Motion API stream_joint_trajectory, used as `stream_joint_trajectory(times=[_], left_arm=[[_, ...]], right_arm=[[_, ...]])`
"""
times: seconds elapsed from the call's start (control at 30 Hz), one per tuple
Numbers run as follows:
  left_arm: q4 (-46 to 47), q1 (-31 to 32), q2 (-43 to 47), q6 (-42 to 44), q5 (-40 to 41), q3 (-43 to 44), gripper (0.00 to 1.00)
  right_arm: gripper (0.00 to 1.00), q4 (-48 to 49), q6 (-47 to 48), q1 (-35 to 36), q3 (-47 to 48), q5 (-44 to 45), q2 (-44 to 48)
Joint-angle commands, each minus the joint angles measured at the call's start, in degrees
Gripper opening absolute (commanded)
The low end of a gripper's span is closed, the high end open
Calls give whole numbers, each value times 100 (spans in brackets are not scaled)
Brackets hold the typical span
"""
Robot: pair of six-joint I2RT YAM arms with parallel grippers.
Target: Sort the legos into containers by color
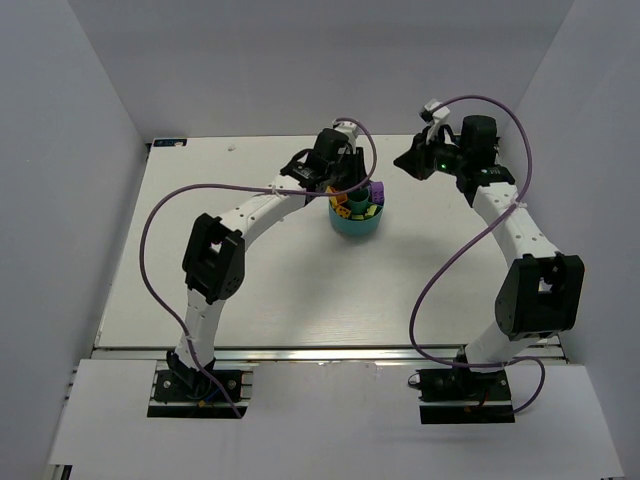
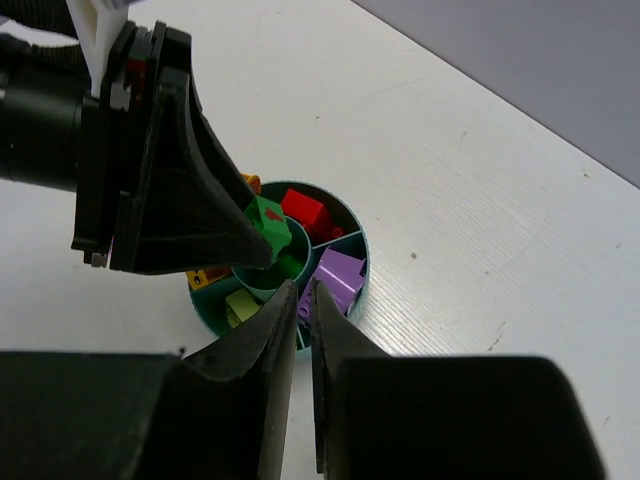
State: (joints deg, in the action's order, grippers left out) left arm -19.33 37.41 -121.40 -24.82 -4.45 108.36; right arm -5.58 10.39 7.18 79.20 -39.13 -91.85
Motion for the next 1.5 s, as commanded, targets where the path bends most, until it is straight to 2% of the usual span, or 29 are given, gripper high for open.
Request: stream_joint_trajectory(times=[0.0, 0.23, 0.47, 0.57, 0.8, 1.03, 1.1, 1.17, 1.2, 1.23, 1.27, 1.3, 1.33, 1.43, 1.47], left_arm=[[-255, 73, 56, 284, 286, 256, 12], [-475, 109, -138, 478, 568, 537, 23], [-615, 135, -340, 557, 682, 766, 40], [-633, 135, -366, 566, 735, 766, 42], [-607, 135, -358, 575, 735, 854, 56], [-580, 135, -305, 470, 691, 1161, 59], [-589, 135, -244, 399, 813, 1197, 59], [-633, 126, -68, 329, 980, 1171, 55], [-624, 92, 19, 242, 1172, 1014, 52], [-607, 65, 264, 180, 1218, 873, 48], [-494, 21, 423, 110, 1227, 680, 37], [-406, -101, 599, -74, 1236, 434, 29], [-187, -198, 1001, -189, 1192, -142, 17], [192, -681, 1635, -856, 1026, -1138, 13], [437, -848, 2064, -1075, 833, -1829, 14]], right_arm=[[16, 154, -108, -85, -1, -41, 115], [17, 154, -125, -103, -1, -94, 106], [18, 154, -143, -111, -18, -112, 115], [18, 163, -134, -103, -18, -112, 115], [19, 163, -143, -120, -18, -121, 106], [20, 137, -99, -112, -10, -156, 124], [29, 58, 41, -120, 25, -208, 124], [44, -73, 173, -120, 52, -305, 132], [68, -100, 313, -120, 61, -340, 159], [81, -101, 384, -112, 35, -436, 185], [89, -83, 437, -120, -9, -524, 203], [89, -74, 498, -120, -79, -603, 246], [89, -66, 560, -120, -115, -735, 273], [89, 14, 595, -112, -221, -1095, 300], [90, 14, 613, -112, -229, -1201, 282]])
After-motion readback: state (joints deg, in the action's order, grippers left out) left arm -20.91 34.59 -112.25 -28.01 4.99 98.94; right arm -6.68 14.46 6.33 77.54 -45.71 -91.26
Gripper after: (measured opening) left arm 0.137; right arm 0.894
